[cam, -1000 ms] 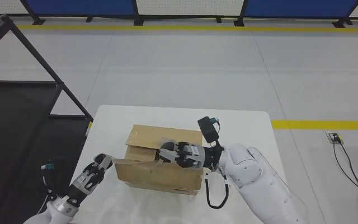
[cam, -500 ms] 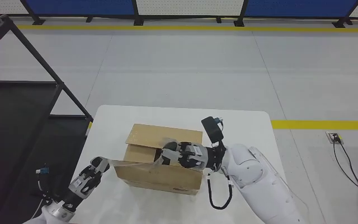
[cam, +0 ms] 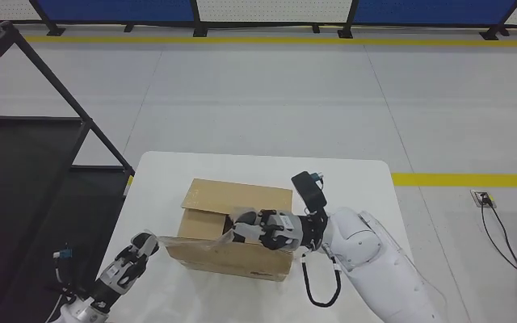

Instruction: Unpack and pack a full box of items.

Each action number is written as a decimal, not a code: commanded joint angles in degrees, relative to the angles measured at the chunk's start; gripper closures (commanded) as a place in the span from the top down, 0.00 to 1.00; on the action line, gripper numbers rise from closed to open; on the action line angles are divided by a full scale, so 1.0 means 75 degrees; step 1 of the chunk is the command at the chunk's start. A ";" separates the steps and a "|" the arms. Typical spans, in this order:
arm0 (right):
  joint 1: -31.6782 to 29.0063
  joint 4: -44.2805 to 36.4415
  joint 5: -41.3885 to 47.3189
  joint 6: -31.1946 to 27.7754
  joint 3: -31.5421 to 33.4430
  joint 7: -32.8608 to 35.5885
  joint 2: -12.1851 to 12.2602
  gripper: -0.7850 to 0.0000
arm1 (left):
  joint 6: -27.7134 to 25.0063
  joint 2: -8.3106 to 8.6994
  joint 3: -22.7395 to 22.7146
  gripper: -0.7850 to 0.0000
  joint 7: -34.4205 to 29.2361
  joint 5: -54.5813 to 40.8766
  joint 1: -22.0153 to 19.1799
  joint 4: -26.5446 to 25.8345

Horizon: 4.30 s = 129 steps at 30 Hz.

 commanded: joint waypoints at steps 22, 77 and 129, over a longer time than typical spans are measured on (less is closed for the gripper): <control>-0.0041 -0.0205 -0.0151 -0.0076 0.0030 -0.0268 0.0075 0.00 | -0.0192 0.0004 -0.0328 0.00 0.0099 -0.0059 0.0589 -0.0528; -0.1152 -0.0200 -0.0227 0.0943 0.1137 -0.0564 0.0503 0.00 | 0.1703 0.0068 -0.0553 0.00 -0.1124 -0.2110 -0.0213 -0.0799; -0.3298 -0.1828 0.1763 0.6980 0.1850 0.0639 0.0872 0.00 | 0.2011 0.0583 0.0541 0.00 -0.3722 -0.1085 -0.3171 0.1341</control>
